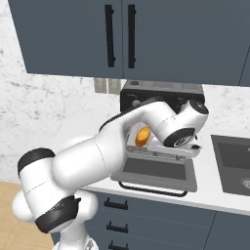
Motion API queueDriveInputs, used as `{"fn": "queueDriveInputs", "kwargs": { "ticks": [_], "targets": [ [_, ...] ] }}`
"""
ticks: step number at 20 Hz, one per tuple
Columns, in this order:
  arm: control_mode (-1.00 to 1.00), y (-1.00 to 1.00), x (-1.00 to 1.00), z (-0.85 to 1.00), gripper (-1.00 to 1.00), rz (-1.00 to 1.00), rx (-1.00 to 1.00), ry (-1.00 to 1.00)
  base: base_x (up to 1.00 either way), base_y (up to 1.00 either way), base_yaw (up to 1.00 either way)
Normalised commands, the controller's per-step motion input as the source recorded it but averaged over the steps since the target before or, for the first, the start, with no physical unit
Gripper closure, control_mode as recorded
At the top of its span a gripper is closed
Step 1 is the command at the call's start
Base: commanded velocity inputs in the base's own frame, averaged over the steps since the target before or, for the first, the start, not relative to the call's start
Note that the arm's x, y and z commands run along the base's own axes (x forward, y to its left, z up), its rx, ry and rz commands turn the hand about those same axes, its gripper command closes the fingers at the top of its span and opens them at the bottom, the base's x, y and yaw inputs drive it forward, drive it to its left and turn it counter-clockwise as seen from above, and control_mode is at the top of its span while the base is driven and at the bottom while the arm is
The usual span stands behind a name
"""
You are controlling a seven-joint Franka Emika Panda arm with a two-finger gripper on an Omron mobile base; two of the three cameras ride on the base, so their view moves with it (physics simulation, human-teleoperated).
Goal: Pick up the kebab skewer and baguette bread, and place them inside the toaster oven. Close the toaster oven door and start by setting the timer.
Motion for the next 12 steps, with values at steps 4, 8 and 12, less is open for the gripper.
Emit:
{"fn": "queueDriveInputs", "kwargs": {
  "ticks": [4, 8, 12],
  "targets": [
    [-1.0, 0.0, -0.23, -0.38, -1.0, -0.15, 0.0, 0.09, 0.0, 0.0, 0.0],
    [-1.0, 0.0, -0.02, -0.46, -1.0, -0.15, 0.0, 0.09, 0.0, 0.0, 0.0],
    [-1.0, 0.09, 0.0, -0.49, -1.0, -0.13, 0.0, 0.07, 0.0, 0.0, 0.0]
  ]
}}
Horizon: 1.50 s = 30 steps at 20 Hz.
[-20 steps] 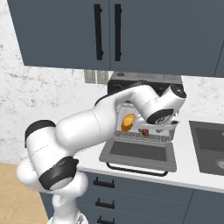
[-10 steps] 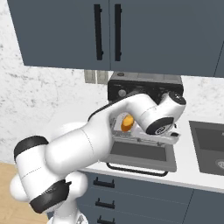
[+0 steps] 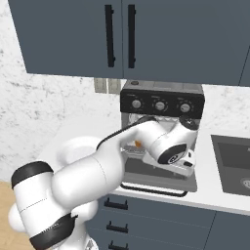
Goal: Pick up the kebab skewer and baguette bread, and place them inside the toaster oven. Close the toaster oven door and start by setting the timer.
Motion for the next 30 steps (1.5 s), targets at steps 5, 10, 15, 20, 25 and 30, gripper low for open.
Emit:
{"fn": "queueDriveInputs", "kwargs": {
  "ticks": [5, 10, 15, 20, 25, 30],
  "targets": [
    [-1.0, 0.06, 0.01, -0.32, -1.0, -0.09, 0.0, 0.02, 0.0, 0.0, 0.0],
    [-1.0, 0.02, 0.26, -0.23, -1.0, -0.06, 0.0, 0.0, 0.0, 0.0, 0.0],
    [-1.0, 0.06, 0.53, -0.08, -1.0, -0.08, 0.0, 0.0, 0.0, 0.0, 0.0],
    [-1.0, 0.04, 0.37, -0.22, -1.0, -0.09, 0.0, 0.0, 0.0, 0.0, 0.0],
    [-1.0, 0.03, 0.2, -0.28, -1.0, -0.08, 0.0, 0.0, 0.0, 0.0, 0.0],
    [-1.0, 0.02, 0.5, -0.02, -1.0, -0.11, 0.0, 0.0, 0.0, 0.0, 0.0]
  ]
}}
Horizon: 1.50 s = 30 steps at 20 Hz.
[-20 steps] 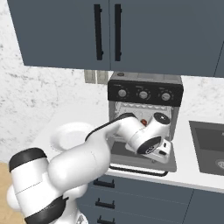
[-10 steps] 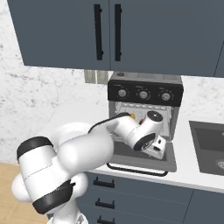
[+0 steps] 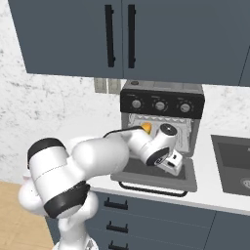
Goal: Pick up the kebab skewer and baguette bread, and place them inside the toaster oven. Close the toaster oven door and start by setting the timer.
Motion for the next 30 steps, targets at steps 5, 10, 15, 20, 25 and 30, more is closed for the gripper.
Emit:
{"fn": "queueDriveInputs", "kwargs": {
  "ticks": [5, 10, 15, 20, 25, 30],
  "targets": [
    [-1.0, 0.0, 0.45, 0.01, -1.0, -0.13, 0.0, 0.0, 0.0, 0.0, 0.0],
    [-1.0, 0.0, 0.44, 0.0, -1.0, -0.12, 0.0, 0.0, 0.0, 0.0, 0.0],
    [-1.0, 0.0, 0.42, 0.01, -1.0, -0.11, 0.0, 0.0, 0.0, 0.0, 0.0],
    [-1.0, 0.0, 0.38, 0.03, -1.0, -0.09, 0.0, 0.0, 0.0, 0.0, 0.0],
    [-1.0, 0.0, 0.08, 0.06, -1.0, -0.07, 0.0, 0.0, 0.0, 0.0, 0.0],
    [-1.0, 0.0, 0.0, 0.18, -1.0, -0.07, 0.0, -0.02, 0.0, 0.0, 0.0]
  ]
}}
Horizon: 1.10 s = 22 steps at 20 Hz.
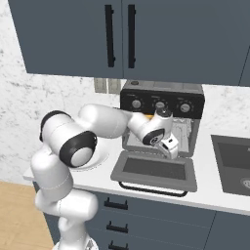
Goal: Pick up the kebab skewer and baguette bread, and place them inside the toaster oven. Close the toaster oven door and start by setting the timer.
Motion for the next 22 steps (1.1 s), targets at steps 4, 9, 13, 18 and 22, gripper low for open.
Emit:
{"fn": "queueDriveInputs", "kwargs": {
  "ticks": [4, 9, 13, 18, 22],
  "targets": [
    [-1.0, 0.09, 0.03, 0.22, -1.0, -0.09, 0.0, -0.05, 0.0, 0.0, 0.0],
    [-1.0, 0.27, 0.05, 0.09, -1.0, -0.1, 0.0, -0.07, 0.0, 0.0, 0.0],
    [-1.0, 0.3, 0.0, 0.0, -1.0, -0.11, 0.0, -0.09, 0.0, 0.0, 0.0],
    [-1.0, 0.07, -0.47, 0.11, -1.0, -0.04, 0.0, -0.06, 0.0, 0.0, 0.0],
    [-1.0, 0.0, -0.98, 0.33, -1.0, 0.0, 0.0, -0.02, 0.0, 0.0, 0.0]
  ]
}}
